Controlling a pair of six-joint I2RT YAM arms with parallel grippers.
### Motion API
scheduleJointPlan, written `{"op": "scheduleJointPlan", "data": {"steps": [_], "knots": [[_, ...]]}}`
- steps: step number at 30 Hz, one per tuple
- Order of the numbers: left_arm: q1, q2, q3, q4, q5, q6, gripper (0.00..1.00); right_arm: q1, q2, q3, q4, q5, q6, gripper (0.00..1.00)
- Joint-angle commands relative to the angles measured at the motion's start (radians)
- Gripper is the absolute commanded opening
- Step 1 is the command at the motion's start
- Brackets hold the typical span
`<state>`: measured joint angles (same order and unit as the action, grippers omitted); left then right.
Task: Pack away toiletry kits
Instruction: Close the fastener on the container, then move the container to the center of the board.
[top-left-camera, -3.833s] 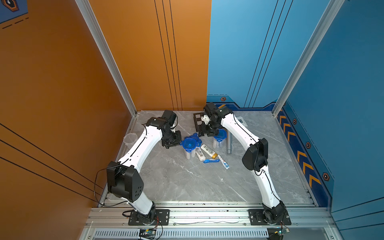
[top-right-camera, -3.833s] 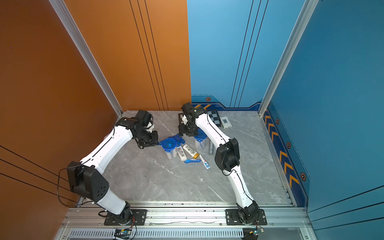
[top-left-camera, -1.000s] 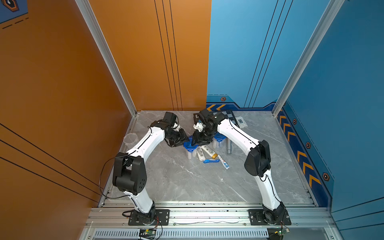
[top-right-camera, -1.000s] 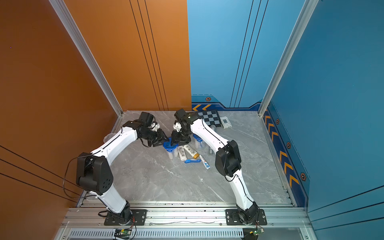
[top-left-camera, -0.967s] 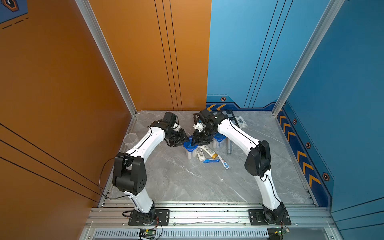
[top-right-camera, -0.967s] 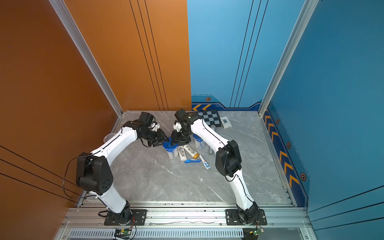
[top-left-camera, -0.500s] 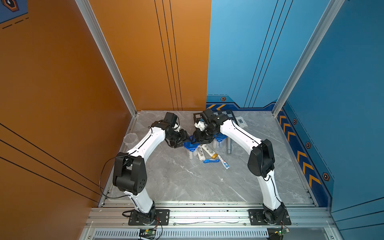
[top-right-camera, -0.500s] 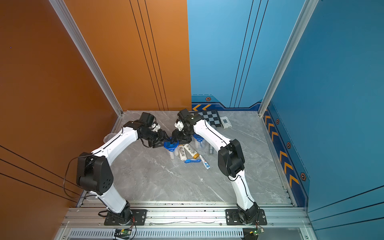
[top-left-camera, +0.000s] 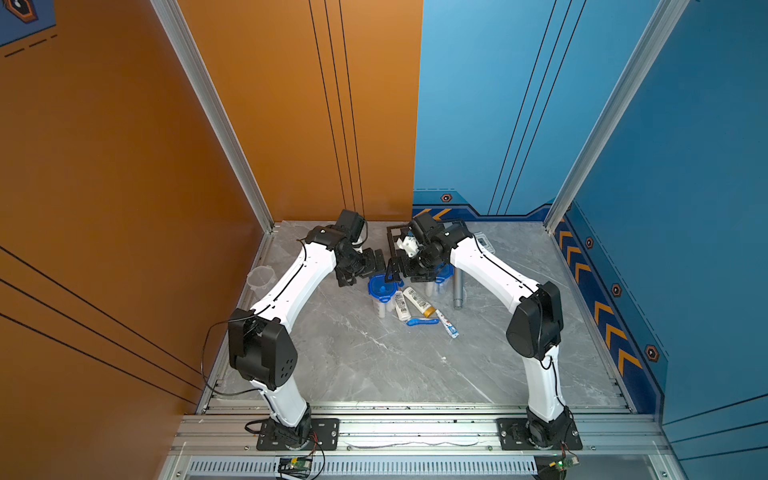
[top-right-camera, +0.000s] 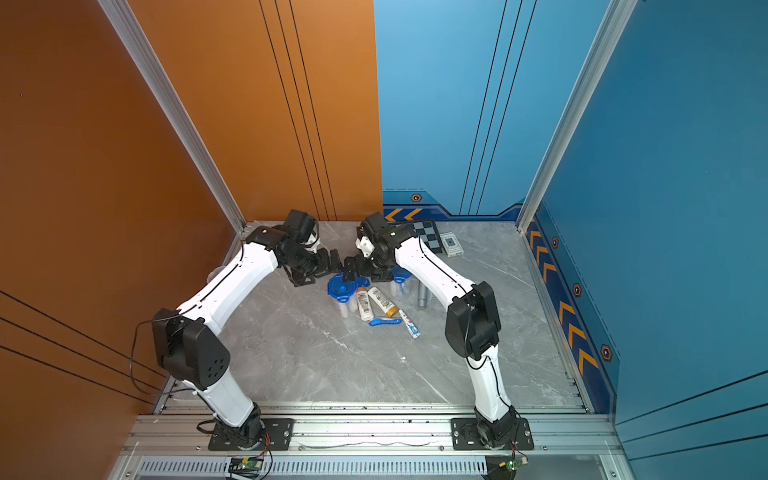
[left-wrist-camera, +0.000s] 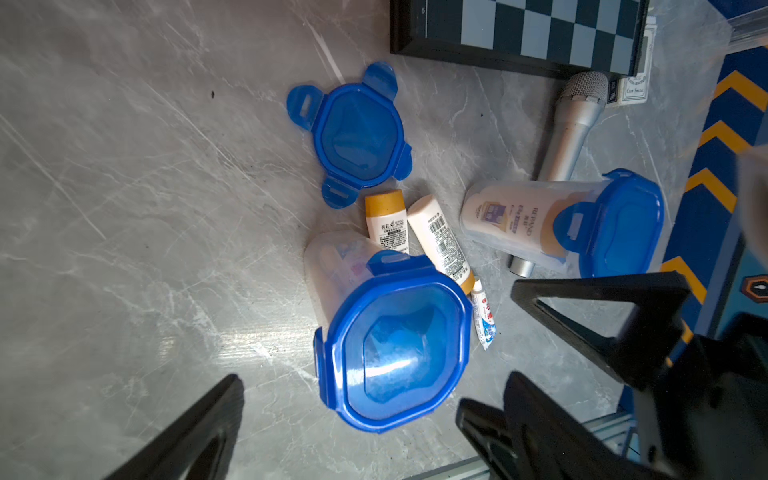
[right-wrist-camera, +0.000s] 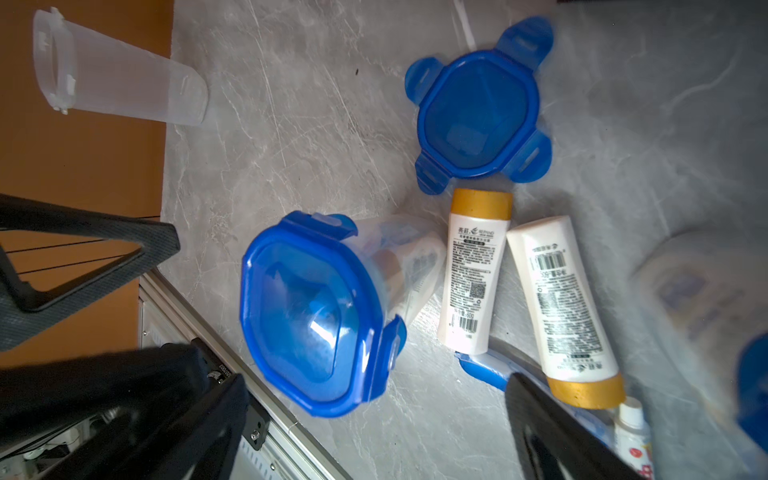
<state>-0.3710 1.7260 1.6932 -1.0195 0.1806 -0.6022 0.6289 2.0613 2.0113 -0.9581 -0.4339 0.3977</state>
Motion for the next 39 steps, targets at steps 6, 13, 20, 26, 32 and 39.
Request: {"op": "scheduleJointPlan", "data": {"steps": [6,13,20,26,32,39], "knots": [[-0.128,0.113,0.129,-0.154,-0.162,-0.039,0.98,-0.018,-0.245,-0.207,0.063,0.05,-0.118,1.0],[-0.192,0.177,0.15,-0.158,-0.228,-0.095,0.99,-0.101,-0.353,-0.346,0.123,0.063,-0.109,1.0],[-0.222,0.204,0.157,-0.194,-0.318,-0.118,0.99,-0.129,-0.377,-0.384,0.143,0.04,-0.106,1.0],[-0.233,0.252,0.2,-0.193,-0.343,-0.124,0.99,-0.145,-0.391,-0.414,0.166,0.027,-0.091,1.0],[-0.24,0.306,0.237,-0.192,-0.335,-0.131,1.0,-0.161,-0.413,-0.45,0.182,0.03,-0.074,1.0],[-0.236,0.294,0.212,-0.192,-0.336,-0.133,0.82,-0.182,-0.425,-0.473,0.203,0.031,-0.061,1.0]]}}
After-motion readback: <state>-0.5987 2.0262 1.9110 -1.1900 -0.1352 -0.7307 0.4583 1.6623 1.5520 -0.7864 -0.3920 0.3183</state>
